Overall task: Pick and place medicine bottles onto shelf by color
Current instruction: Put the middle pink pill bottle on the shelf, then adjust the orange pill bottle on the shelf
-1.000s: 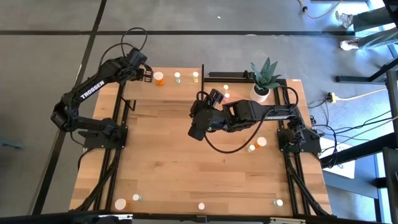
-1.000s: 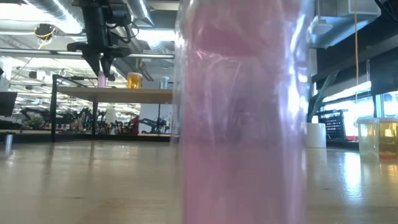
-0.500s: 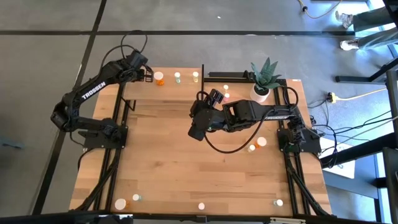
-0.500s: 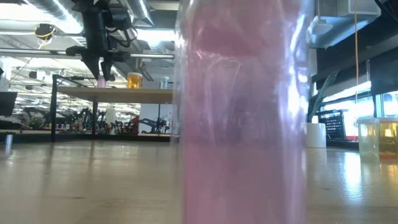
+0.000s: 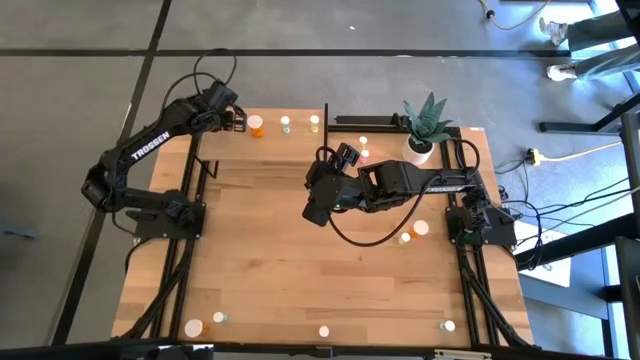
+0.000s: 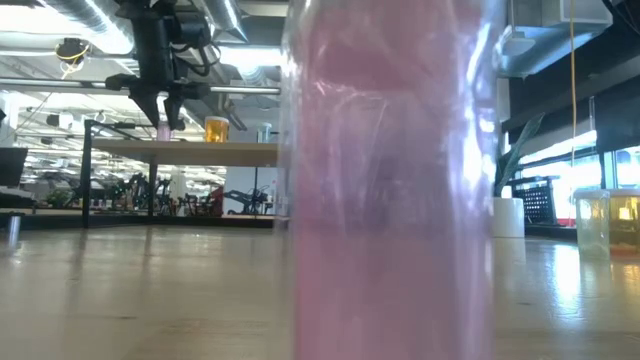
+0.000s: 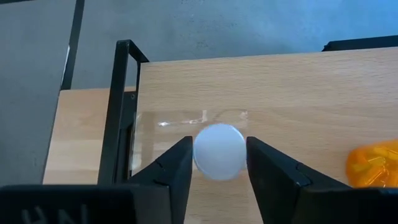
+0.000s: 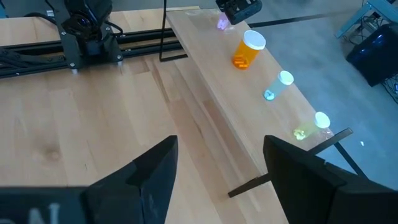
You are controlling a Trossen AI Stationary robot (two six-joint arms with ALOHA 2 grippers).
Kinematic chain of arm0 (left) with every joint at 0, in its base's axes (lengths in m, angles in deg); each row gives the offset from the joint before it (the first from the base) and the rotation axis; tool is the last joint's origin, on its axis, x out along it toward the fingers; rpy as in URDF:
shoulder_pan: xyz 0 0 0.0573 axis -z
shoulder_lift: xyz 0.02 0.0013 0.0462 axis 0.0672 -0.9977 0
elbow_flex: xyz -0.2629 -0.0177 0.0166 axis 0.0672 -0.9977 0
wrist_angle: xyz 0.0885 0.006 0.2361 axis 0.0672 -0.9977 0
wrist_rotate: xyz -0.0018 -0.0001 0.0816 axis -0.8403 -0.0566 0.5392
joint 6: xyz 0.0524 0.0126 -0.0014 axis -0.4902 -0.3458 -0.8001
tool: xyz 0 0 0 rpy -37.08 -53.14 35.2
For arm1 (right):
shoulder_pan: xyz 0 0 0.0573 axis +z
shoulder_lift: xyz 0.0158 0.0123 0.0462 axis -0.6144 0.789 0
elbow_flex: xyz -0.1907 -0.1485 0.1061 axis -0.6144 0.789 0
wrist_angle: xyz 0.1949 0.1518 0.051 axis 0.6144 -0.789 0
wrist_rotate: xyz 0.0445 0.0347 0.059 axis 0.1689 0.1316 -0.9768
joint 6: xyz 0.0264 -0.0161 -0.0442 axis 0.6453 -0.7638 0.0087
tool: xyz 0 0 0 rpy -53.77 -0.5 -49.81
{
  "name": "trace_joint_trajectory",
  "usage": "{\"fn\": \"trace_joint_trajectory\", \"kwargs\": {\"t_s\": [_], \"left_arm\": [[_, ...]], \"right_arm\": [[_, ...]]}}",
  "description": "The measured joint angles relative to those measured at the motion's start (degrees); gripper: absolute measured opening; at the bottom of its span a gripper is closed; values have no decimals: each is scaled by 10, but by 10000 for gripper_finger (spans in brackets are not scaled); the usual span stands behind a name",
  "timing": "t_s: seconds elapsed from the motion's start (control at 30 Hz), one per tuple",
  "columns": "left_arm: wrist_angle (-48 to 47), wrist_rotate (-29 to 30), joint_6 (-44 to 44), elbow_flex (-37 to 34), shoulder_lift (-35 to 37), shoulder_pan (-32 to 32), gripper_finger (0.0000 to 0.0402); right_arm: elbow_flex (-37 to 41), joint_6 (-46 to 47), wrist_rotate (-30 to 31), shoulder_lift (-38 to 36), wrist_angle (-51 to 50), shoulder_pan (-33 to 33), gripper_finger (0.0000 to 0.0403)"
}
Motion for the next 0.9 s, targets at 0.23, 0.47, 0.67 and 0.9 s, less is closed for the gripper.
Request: {"fn": "trace_joint_trajectory", "kwargs": {"t_s": [0.23,0.47,0.67,0.9], "left_arm": [[0,5,1,0,0,0,180],[-1,6,2,0,9,0,206],[15,6,-3,0,51,2,207],[21,-4,-5,0,97,28,207]], "right_arm": [[0,0,0,0,0,0,237],[0,0,0,0,0,0,237],[0,0,0,0,0,0,237],[0,0,-3,0,0,0,237]]}}
